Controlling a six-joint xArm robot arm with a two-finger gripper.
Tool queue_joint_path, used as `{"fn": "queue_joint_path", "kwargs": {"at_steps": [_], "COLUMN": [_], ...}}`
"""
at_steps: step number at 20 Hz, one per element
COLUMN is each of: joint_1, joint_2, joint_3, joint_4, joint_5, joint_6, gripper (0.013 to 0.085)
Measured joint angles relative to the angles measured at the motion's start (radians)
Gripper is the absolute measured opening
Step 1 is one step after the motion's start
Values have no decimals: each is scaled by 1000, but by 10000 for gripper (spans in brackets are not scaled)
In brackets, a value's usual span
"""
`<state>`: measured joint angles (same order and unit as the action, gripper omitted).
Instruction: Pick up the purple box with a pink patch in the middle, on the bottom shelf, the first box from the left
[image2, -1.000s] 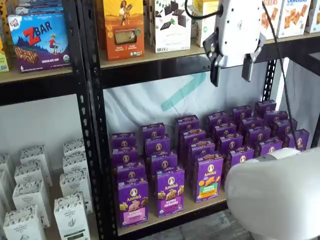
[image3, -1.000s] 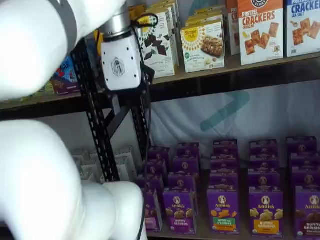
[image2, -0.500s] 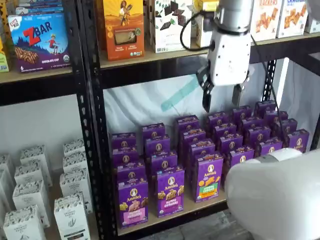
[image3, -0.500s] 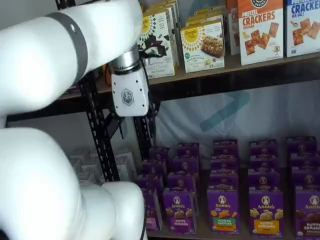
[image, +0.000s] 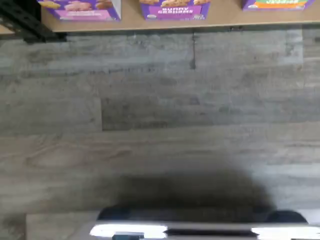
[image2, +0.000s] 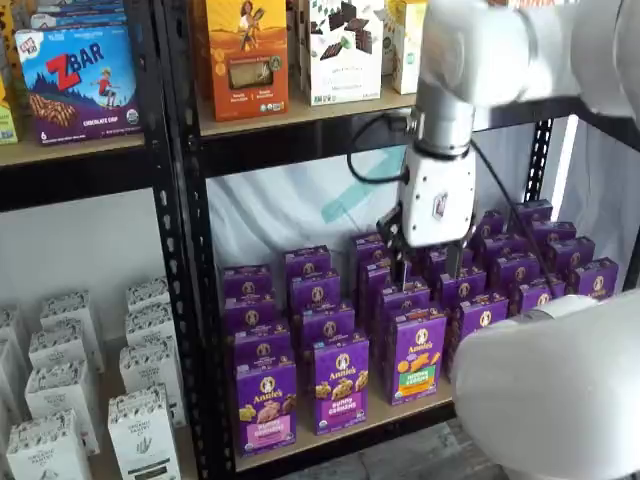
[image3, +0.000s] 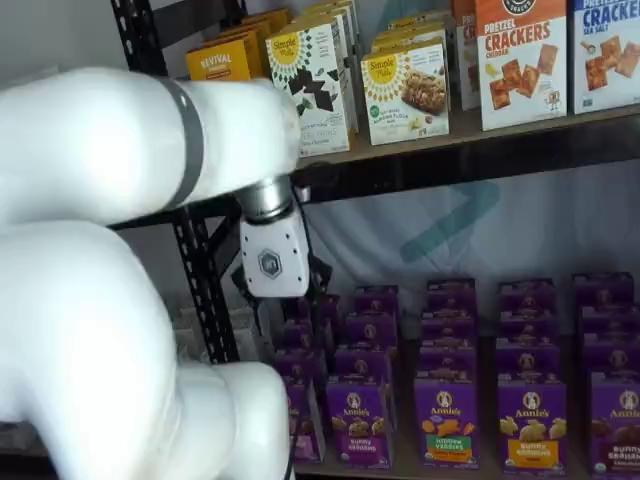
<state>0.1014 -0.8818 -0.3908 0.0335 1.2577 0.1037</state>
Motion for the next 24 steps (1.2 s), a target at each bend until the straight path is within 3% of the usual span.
{"fn": "queue_joint_path", "kwargs": {"at_steps": [5,14,19,24], "joint_1": [27,51,44,23], "joint_2": [52,264,398,538], "joint_3": [115,191,191,193], "joint_4": [-49,-142,-157,-117], "joint_5": [-208,-462,-572,-723], "joint_6": [46,137,149,102], "gripper": [850,850,850,850]}}
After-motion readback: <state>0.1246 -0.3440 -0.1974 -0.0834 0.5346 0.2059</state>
